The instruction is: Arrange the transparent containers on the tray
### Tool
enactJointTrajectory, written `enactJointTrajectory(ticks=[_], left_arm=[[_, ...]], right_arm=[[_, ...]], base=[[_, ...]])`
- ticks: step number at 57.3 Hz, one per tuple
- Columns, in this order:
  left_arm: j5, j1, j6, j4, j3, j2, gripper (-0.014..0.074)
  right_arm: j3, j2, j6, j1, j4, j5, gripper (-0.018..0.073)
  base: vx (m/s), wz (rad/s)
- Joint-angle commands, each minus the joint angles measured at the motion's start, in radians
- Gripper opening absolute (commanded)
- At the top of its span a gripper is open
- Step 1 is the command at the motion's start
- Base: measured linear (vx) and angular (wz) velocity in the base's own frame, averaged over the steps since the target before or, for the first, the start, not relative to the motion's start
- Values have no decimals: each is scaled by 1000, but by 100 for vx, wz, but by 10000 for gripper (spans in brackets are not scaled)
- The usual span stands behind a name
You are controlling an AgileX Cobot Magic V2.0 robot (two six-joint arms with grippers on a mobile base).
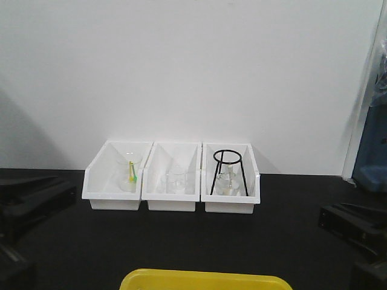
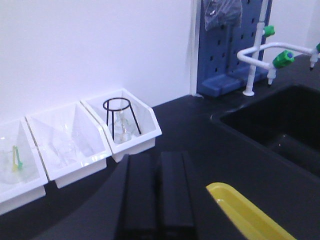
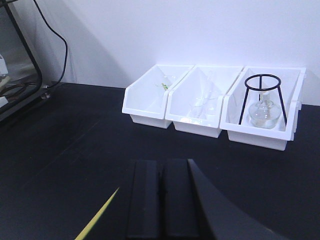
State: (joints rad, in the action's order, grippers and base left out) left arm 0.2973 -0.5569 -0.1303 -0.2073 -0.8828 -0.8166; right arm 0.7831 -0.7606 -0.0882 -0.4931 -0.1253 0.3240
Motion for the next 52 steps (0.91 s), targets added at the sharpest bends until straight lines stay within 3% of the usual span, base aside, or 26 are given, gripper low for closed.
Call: enactJointTrajectory(ticks=[1, 37, 43, 46, 52], left_arm=[[-61, 2, -4, -2, -30, 39, -10], [-53, 2, -4, -2, -30, 62, -9], [-24, 2, 1, 106, -16, 83, -8], [-63, 2, 30, 145, 32, 117, -8], [-234, 29, 57, 147, 218, 236, -8]], right_arm=[[27, 15, 10, 5, 1, -70, -12], [27, 16, 10, 5, 1, -74, -13], [27, 16, 10, 5, 1, -74, -13], [27, 16, 10, 5, 1, -74, -13], [27, 16, 10, 5, 1, -74, -13]], base=[[0, 0], [0, 0], [0, 0], [0, 0], [0, 0]])
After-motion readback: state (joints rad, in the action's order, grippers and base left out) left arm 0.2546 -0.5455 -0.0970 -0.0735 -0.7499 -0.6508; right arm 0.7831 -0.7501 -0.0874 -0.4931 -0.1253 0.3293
